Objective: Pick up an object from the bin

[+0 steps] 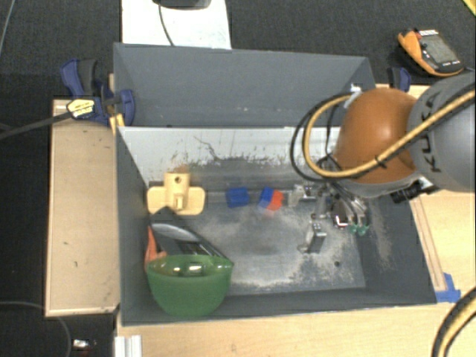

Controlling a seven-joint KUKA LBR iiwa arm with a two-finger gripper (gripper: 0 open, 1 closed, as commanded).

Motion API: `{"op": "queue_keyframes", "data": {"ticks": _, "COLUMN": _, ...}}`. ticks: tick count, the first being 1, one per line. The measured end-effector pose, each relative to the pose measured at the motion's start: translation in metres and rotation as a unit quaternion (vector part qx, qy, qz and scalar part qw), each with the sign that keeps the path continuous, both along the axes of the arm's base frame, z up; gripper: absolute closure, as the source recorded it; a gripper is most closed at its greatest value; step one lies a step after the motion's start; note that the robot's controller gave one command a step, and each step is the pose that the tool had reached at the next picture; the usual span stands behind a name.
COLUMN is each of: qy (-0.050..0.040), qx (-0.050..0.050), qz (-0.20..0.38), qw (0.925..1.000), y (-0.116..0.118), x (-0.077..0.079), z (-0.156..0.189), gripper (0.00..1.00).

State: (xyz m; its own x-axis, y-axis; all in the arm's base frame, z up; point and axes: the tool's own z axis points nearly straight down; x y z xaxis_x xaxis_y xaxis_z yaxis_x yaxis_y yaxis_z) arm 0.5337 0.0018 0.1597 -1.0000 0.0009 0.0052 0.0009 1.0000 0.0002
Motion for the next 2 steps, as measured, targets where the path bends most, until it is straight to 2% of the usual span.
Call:
{"op": "queue_keyframes", "data": {"ticks": 1, "qy": -0.0041, "qx": 0.000, "qz": 0.000, "qw": 1.0000, "y": 0.000, "x": 0.002, "z": 0.004, "gripper": 0.00}}
{"op": "queue_keyframes", "data": {"ticks": 2, "qy": -0.0068, "qx": 0.001, "qz": -0.041, "qw": 0.9991, "y": 0.063, "x": 0.036, "z": -0.083, "gripper": 0.00}}
